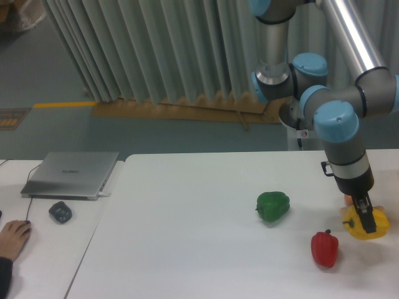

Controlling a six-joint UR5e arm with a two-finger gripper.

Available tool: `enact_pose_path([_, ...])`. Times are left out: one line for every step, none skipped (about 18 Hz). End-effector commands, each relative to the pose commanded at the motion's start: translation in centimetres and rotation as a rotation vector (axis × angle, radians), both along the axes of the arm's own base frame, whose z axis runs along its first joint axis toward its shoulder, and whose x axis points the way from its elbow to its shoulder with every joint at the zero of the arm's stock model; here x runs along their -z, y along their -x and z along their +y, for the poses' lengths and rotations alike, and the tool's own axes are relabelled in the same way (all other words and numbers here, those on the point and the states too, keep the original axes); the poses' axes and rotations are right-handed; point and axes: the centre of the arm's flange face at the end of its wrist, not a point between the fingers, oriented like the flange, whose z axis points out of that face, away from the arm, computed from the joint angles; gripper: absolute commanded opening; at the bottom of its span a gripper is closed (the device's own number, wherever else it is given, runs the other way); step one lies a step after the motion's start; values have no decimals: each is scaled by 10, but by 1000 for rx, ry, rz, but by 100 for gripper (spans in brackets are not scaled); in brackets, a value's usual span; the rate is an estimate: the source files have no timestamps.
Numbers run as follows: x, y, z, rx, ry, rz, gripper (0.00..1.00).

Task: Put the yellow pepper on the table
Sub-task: 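Set the yellow pepper on the table and open the gripper, then raise the gripper away from the yellow pepper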

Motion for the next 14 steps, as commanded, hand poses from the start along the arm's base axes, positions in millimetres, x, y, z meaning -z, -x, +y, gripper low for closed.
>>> enact_pose_path([6,0,1,0,6,-7,81])
enact_pose_path([7,1,1,0,11,-1,85])
enact_pose_path([6,1,1,1,22,10,91])
enact_pose_path([4,1,0,0,28,18,93])
enact_pose_path([3,0,-1,1,29,20,95])
enact_pose_path([2,0,-2,2,27,20,97])
enact_pose_path([1,-1,-1,4,28,22,98])
enact_pose_path([2,-1,0,6,29,21,99])
enact_pose_path([1,-1,-1,4,28,22,100])
enact_pose_path([1,-1,-1,7,28,22,100])
enact_pose_path([-4,0,-3,4,24,26,100])
enact_pose_path([-26,-4,-8,0,-6,45,100])
enact_pose_path([-37,-3,-12,-8,-29,51,100])
enact_pose_path([-44,1,-17,-26,-58,39,100])
